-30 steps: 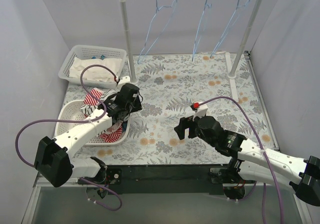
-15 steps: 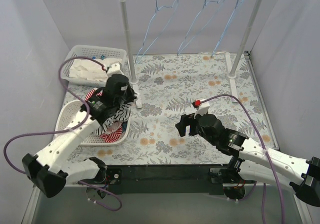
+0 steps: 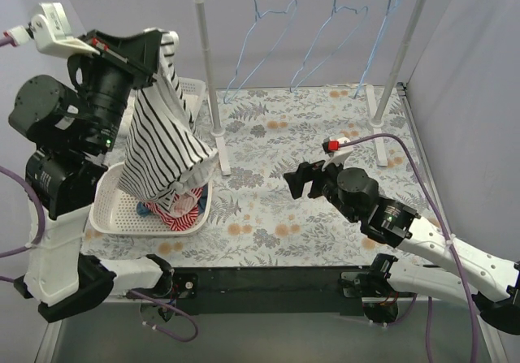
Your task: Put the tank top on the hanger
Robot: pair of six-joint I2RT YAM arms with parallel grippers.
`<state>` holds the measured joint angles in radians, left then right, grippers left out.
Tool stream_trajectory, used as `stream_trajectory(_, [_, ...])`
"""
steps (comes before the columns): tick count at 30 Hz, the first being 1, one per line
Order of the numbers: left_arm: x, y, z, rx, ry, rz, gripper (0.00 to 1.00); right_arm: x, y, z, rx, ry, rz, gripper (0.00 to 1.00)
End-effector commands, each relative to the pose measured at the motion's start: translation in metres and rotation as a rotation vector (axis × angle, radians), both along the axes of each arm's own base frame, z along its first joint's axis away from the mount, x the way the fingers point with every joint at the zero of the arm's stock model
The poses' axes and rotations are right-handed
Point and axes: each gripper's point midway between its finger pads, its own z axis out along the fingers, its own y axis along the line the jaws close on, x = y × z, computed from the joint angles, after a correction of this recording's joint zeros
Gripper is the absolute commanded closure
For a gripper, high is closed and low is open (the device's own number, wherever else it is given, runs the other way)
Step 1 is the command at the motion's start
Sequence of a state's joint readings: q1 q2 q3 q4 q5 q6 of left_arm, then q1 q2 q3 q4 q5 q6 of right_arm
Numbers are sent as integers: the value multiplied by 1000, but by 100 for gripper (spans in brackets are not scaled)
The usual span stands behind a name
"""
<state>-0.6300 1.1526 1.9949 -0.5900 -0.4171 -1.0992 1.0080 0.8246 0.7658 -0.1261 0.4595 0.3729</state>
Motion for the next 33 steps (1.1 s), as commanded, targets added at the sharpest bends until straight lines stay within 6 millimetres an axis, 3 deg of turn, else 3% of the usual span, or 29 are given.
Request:
stream_trajectory(1, [-6, -29, 69, 62, -189, -135, 100, 12, -8, 58, 46, -117, -60, 9])
stream_trajectory(2, [6, -48, 66, 83, -182, -177, 100, 13, -10, 63, 40, -132, -64, 9])
stream_trajectory(5, [-4, -66, 86, 58, -263, -282, 100, 17, -15, 85, 44, -178, -88, 9])
stream_trajectory(10, [-16, -111, 87, 57, -324, -521, 100, 19, -30, 126, 62, -259, -138, 8])
stream_trajectory(14, [-20, -138, 84, 39, -333, -666, 100, 19, -41, 139, 63, -290, -171, 7])
stream_trajectory(17, [-16, -149, 71, 26, -283, -715, 100, 18, -44, 134, 58, -288, -172, 7])
stream_trajectory(18, [2, -162, 40, 31, -187, -721, 100, 16, -45, 132, 65, -284, -168, 7])
stream_trajectory(19, [-3, -153, 41, 2, -196, -695, 100, 15, -45, 128, 82, -268, -166, 7])
stream_trajectory(20, [2, -156, 23, -9, -151, -688, 100, 14, -45, 111, 59, -240, -164, 7])
stream_trajectory(21, [24, -170, -31, 5, -24, -676, 100, 12, -47, 106, 72, -225, -168, 7])
stream_trajectory(22, [35, -168, -49, -35, 17, -628, 100, 10, -47, 95, 91, -188, -173, 7])
stream_trajectory(23, [24, -159, -55, -63, 22, -618, 100, 8, -47, 83, 95, -159, -172, 8])
stream_trajectory(24, [27, -161, -76, -75, 63, -607, 100, 5, -48, 58, 77, -122, -168, 8])
stream_trajectory(25, [36, -167, -127, -96, 182, -591, 100, 3, -48, 45, 80, -95, -163, 8])
stream_trajectory(26, [29, -162, -137, -123, 204, -557, 100, -1, -47, 31, 111, -42, -164, 8])
stream_trajectory(27, [30, -161, -160, -128, 246, -520, 100, -5, -48, 2, 89, 1, -160, 8])
stream_trajectory(28, [31, -163, -206, -105, 335, -484, 100, -10, -45, -11, 98, 38, -139, 9])
stream_trajectory(29, [27, -163, -231, -119, 389, -438, 100, -15, -42, -26, 118, 90, -136, 9])
stream_trajectory(30, [18, -156, -242, -131, 409, -417, 100, -18, -43, -39, 120, 126, -137, 9])
stream_trajectory(31, [14, -153, -266, -114, 464, -392, 100, -23, -44, -68, 89, 174, -135, 9])
stream_trajectory(32, [7, -149, -310, -110, 555, -353, 100, -24, -45, -79, 87, 199, -141, 9])
stream_trajectory(33, [0, -143, -323, -118, 587, -344, 100, -26, -45, -90, 101, 237, -158, 9])
